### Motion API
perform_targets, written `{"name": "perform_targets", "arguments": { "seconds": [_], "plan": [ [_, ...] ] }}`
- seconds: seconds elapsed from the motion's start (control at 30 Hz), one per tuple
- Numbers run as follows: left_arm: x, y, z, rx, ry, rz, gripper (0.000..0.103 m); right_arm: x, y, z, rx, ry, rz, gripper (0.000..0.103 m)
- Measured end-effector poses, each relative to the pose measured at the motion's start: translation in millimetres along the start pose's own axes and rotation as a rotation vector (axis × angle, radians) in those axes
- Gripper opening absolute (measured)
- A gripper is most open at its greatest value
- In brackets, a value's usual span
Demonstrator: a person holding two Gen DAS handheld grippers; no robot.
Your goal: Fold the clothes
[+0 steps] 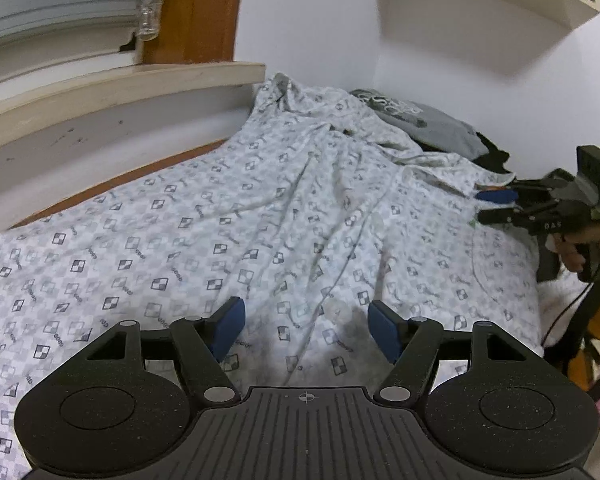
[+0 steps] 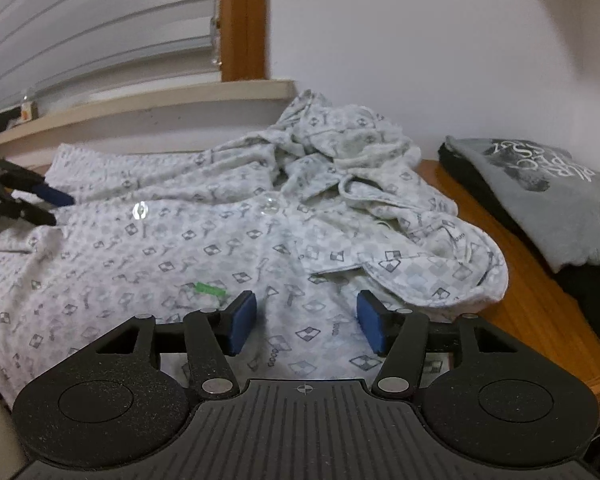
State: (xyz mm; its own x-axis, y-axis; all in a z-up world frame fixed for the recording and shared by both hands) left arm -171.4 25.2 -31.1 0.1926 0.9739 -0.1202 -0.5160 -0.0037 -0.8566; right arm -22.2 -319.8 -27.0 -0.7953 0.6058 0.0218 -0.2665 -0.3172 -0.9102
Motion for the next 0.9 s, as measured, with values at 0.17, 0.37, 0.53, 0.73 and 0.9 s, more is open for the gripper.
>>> {"name": "perform_targets", "arguments": {
  "seconds": [0.17, 0.37, 0.53, 0.73, 0.9],
  "plan": [
    [12.2, -12.9, 7.2, -0.052, -0.011, 0.039, 0.076, -13.1, -33.5, 4.0, -0.066, 0.003, -0.052, 0.056],
    [55.6, -34.5, 25.2, -0.155, -0.091, 0.102, 0.079, -27.2, -80.8, -35.6, -0.067, 0.065, -0.017, 0.056],
    [88.2, -24.1, 22.2, -0.159, -0.106, 0.207, 0.079, -41.6, -106.9, -104.3, 0.0, 0.124, -0.01, 0.057],
    [92.3, -22.7, 25.0, -0.168, -0.096, 0.221, 0.079, -56.3, -112.4, -170.2, 0.115, 0.188, 0.008, 0.073],
    [92.0, -21.4, 28.6, -0.178, -0.112, 0.21, 0.08, -65.6, -107.7, -191.4, 0.154, 0.227, 0.02, 0.079]
  ]
}}
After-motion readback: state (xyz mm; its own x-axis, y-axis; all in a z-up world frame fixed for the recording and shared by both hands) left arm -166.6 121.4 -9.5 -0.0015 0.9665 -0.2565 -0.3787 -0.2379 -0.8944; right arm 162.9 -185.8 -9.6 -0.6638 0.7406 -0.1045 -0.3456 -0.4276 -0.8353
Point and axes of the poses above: each gripper's, at about its wrist camera, not at the fingertips, and z roughly against the way its jaws point, x to its left, y to its underside, the point moved 7 cm from there along -z, roughly the way its jaws point, and after that the axes turned 6 degrees about -x, right-handed, at the moved point
